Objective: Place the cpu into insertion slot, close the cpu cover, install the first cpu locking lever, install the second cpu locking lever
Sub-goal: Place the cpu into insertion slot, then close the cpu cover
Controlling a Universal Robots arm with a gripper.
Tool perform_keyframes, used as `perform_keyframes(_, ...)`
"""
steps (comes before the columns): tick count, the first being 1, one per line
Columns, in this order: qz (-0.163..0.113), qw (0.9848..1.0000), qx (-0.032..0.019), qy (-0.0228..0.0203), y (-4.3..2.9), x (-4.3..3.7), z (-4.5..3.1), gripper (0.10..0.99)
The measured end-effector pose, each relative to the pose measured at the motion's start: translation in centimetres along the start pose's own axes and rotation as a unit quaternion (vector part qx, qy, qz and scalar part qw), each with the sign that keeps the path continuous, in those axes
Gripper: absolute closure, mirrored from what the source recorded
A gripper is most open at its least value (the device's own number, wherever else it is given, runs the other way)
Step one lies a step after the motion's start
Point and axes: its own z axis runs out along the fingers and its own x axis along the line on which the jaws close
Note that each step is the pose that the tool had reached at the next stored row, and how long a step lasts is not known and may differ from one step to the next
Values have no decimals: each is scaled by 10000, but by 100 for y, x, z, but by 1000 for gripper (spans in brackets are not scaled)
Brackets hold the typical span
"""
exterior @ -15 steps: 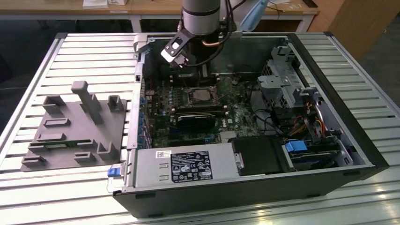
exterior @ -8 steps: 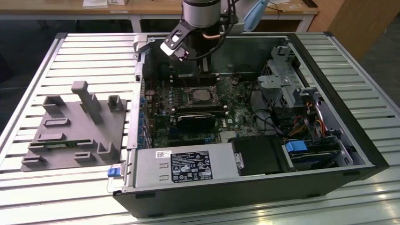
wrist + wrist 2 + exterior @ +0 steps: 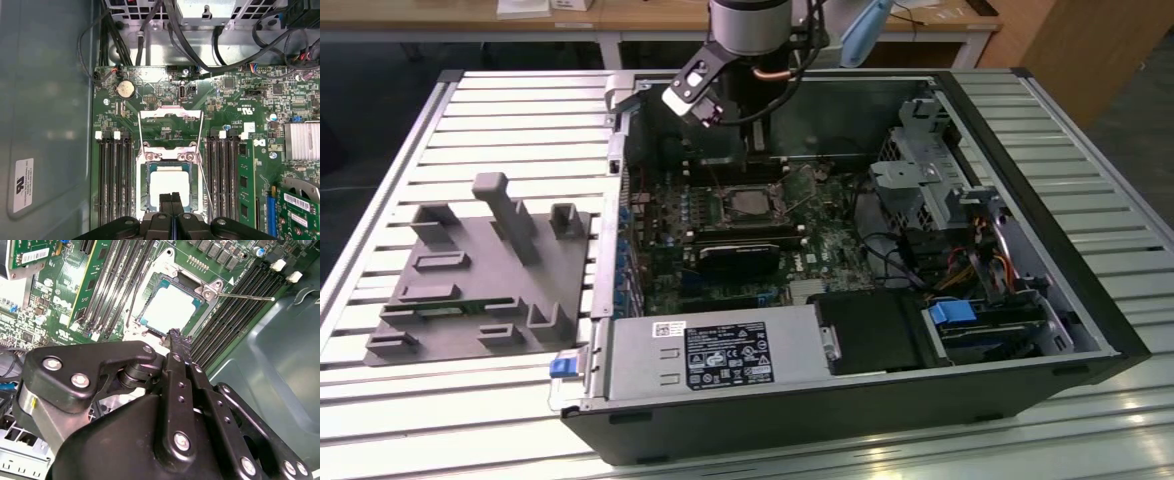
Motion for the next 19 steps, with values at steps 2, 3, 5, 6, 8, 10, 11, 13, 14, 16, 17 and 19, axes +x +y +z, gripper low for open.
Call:
perform_keyframes(2, 0, 10000, 0, 0, 0, 0, -4, 980)
perform_keyframes(3, 0, 10000, -1, 0, 1, 0, -6, 980)
perform_keyframes(5, 0, 10000, -1, 0, 1, 0, -10, 980)
perform_keyframes(6, 0, 10000, -1, 0, 1, 0, -12, 980)
perform_keyframes(8, 0, 10000, -1, 0, 1, 0, -16, 980)
perform_keyframes(10, 0, 10000, -1, 0, 2, 1, -20, 980)
perform_keyframes(11, 0, 10000, -2, 0, 2, 1, -22, 980)
perform_keyframes(13, 0, 10000, -2, 0, 2, 1, -26, 980)
perform_keyframes(14, 0, 10000, -2, 0, 2, 1, -28, 980)
perform_keyframes(16, 0, 10000, -2, 0, 3, 1, -32, 980)
perform_keyframes(17, 0, 10000, -2, 0, 3, 1, -34, 980)
perform_keyframes(19, 0, 10000, -2, 0, 3, 1, -38, 980)
